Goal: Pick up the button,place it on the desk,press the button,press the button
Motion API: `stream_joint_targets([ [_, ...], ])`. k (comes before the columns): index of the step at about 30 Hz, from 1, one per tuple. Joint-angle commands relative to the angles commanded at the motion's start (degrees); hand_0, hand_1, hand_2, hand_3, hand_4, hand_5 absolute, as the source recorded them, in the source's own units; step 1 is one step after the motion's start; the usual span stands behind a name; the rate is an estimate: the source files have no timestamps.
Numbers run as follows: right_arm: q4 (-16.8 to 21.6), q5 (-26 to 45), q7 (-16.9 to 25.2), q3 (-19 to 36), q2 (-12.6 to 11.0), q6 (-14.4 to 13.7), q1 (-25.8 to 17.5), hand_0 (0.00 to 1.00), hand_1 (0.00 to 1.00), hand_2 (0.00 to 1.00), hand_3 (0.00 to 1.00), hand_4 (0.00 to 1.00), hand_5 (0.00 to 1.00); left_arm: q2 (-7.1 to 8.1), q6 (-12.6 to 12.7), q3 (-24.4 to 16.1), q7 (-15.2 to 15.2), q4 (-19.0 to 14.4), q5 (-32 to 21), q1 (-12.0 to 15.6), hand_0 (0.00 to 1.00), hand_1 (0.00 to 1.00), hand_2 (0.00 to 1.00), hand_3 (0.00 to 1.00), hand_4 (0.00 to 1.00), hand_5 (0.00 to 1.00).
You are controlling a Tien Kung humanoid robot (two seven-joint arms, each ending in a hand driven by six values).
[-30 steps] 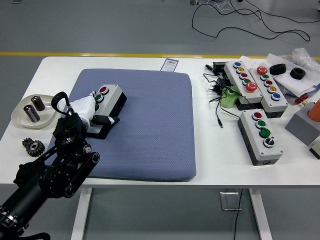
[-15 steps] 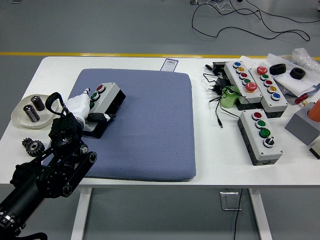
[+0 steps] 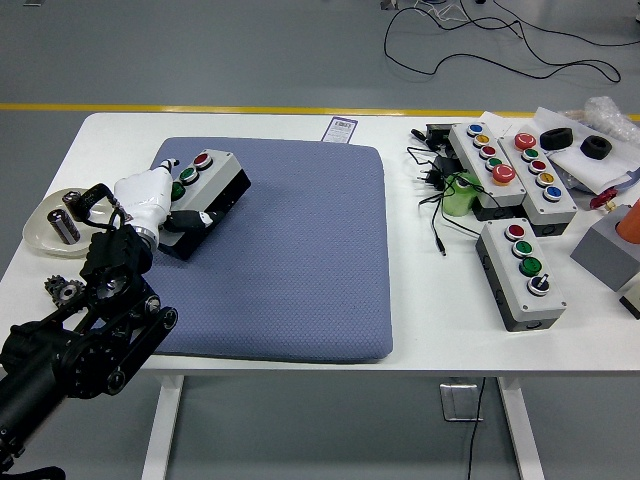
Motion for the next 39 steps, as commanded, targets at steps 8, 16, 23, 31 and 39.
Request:
stream_joint_targets([
  [8, 0.0, -0.12, -0.04, 0.17, 0.04, -0.02, 0.07, 0.659, 0.65, 0.698, 0.604, 0.454, 0.328, 4.22, 1.09, 5.02, -5.72, -1.07, 0.0, -0.62, 0.002, 0.007, 0.055, 0.875, 0.997, 0.351],
  [16, 0.0, -0.19, -0.18, 0.18, 0.14, -0.03, 0.1, 0.659, 0.65, 0.698, 0.604, 0.454, 0.327, 7.02, 6.12, 8.94, -11.98, -2.27, 0.0, -0.77, 0.002, 0.002, 0.044, 0.84, 0.995, 0.354],
  [23, 0.0, -0.28, -0.2, 0.24, 0.18, -0.03, 0.08, 0.659, 0.65, 0.697, 0.604, 0.454, 0.327, 9.41, 10.09, 11.3, -19.5, -4.22, 0.0, -0.57, 0.002, 0.002, 0.035, 0.802, 0.995, 0.354],
  [31, 0.0, -0.12, -0.28, 0.19, 0.24, -0.06, 0.08, 0.659, 0.649, 0.697, 0.604, 0.454, 0.326, 11.94, 10.4, 14.22, -26.5, -4.85, 0.0, -1.07, 0.002, 0.002, 0.024, 0.731, 0.994, 0.36],
  [39, 0.0, -0.26, -0.45, 0.34, 0.34, -0.1, 0.02, 0.659, 0.649, 0.697, 0.604, 0.453, 0.325, 12.1, 11.3, 14.8, -27.36, -4.83, 0.0, -0.65, 0.005, 0.002, 0.024, 0.627, 0.99, 0.357],
])
